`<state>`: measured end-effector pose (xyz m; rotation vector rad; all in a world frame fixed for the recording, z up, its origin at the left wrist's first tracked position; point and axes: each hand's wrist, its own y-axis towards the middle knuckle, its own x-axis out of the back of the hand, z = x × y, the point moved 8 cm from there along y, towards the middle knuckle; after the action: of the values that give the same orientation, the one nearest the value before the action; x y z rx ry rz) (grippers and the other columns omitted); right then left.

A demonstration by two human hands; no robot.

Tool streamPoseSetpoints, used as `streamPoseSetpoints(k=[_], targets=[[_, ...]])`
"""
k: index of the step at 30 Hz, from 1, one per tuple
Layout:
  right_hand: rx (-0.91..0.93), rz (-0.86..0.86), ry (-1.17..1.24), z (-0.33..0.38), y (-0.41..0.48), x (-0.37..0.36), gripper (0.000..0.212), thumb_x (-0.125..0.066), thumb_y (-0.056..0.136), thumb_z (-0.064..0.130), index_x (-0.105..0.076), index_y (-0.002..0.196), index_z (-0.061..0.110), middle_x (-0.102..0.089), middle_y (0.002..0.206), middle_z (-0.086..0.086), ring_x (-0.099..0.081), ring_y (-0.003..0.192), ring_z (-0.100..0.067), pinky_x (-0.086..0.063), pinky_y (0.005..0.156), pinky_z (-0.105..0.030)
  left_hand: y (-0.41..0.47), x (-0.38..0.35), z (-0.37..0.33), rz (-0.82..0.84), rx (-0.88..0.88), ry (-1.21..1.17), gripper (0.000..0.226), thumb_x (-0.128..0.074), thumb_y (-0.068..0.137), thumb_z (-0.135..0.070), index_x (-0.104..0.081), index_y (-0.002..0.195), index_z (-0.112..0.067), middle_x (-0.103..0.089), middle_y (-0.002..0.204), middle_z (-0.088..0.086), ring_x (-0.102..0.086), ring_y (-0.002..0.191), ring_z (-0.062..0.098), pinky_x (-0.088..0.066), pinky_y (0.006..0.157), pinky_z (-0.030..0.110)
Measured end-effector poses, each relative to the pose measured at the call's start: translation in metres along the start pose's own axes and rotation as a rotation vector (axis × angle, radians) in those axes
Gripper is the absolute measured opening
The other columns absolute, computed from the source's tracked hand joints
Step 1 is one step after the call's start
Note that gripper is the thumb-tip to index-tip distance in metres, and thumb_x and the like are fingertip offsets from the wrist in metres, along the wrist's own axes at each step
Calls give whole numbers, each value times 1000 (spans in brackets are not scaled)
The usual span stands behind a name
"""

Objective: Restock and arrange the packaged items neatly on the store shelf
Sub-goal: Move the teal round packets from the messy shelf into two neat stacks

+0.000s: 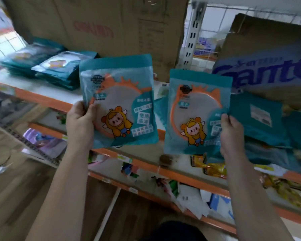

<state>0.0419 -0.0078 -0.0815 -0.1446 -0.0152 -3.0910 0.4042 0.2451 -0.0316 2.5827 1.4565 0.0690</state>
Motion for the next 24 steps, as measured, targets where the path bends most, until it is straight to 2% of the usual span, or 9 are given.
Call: streamPoseSetpoints(k=[3, 7, 10, 12, 17, 20, 22, 24], targets=[[12, 34, -3, 8, -9, -40, 26, -42, 103, 26, -62, 95, 11, -63, 85, -3, -58, 72, -13, -45, 67, -28, 20, 29, 10, -10, 17, -30, 7, -60, 89, -24, -66, 86, -26, -67, 91, 5, -61, 85, 23, -51, 80, 47], [-4, 34, 28, 17, -9, -104, 25, -45, 103, 23, -59, 82, 19, -60, 73, 16, -59, 57, 10, -46, 52, -9, 51, 68, 26, -48, 33, -47, 7, -60, 93, -24, -66, 89, -25, -72, 87, -3, -66, 83, 19, -58, 69, 34], [-19, 87, 43, 18, -4, -165, 24, -44, 103, 24, -60, 85, 19, -60, 75, 16, -58, 56, 11, -45, 52, -9, 82, 95, 36, -52, 48, -57, 9, -58, 95, -21, -67, 94, -25, -74, 89, -3, -70, 83, 16, -59, 64, 28], [-28, 114, 78, 20, 2, -209, 26, -45, 103, 25, -60, 82, 21, -62, 76, 11, -59, 54, 8, -46, 50, -12, 111, 115, 36, -71, 34, -63, 13, -56, 96, -18, -67, 95, -24, -74, 91, -3, -69, 84, 16, -59, 66, 29], [-68, 187, 116, 30, 15, -314, 28, -44, 103, 28, -63, 83, 22, -68, 72, 12, -62, 57, 3, -47, 64, -26, 193, 155, 25, -86, 23, -37, 13, -55, 97, -17, -67, 99, -19, -72, 94, 4, -67, 87, 24, -59, 77, 39], [-73, 215, 135, 43, 26, -367, 28, -44, 103, 28, -64, 83, 23, -68, 64, 20, -63, 56, 5, -47, 65, -29, 241, 179, 20, -108, 26, -2, 12, -58, 96, -25, -68, 101, -21, -73, 94, 6, -68, 85, 26, -59, 73, 40], [-82, 222, 132, 50, 32, -397, 28, -44, 103, 29, -64, 84, 22, -68, 62, 19, -63, 56, 3, -46, 63, -28, 269, 192, 20, -120, 17, 11, 12, -58, 95, -26, -69, 100, -23, -74, 92, 2, -70, 83, 23, -60, 67, 36], [-91, 232, 101, 52, 34, -420, 26, -45, 102, 31, -64, 85, 22, -69, 65, 15, -65, 60, -1, -47, 62, -28, 292, 203, 27, -133, 25, 21, 12, -57, 96, -23, -69, 98, -24, -74, 93, 2, -70, 84, 22, -59, 68, 35]])
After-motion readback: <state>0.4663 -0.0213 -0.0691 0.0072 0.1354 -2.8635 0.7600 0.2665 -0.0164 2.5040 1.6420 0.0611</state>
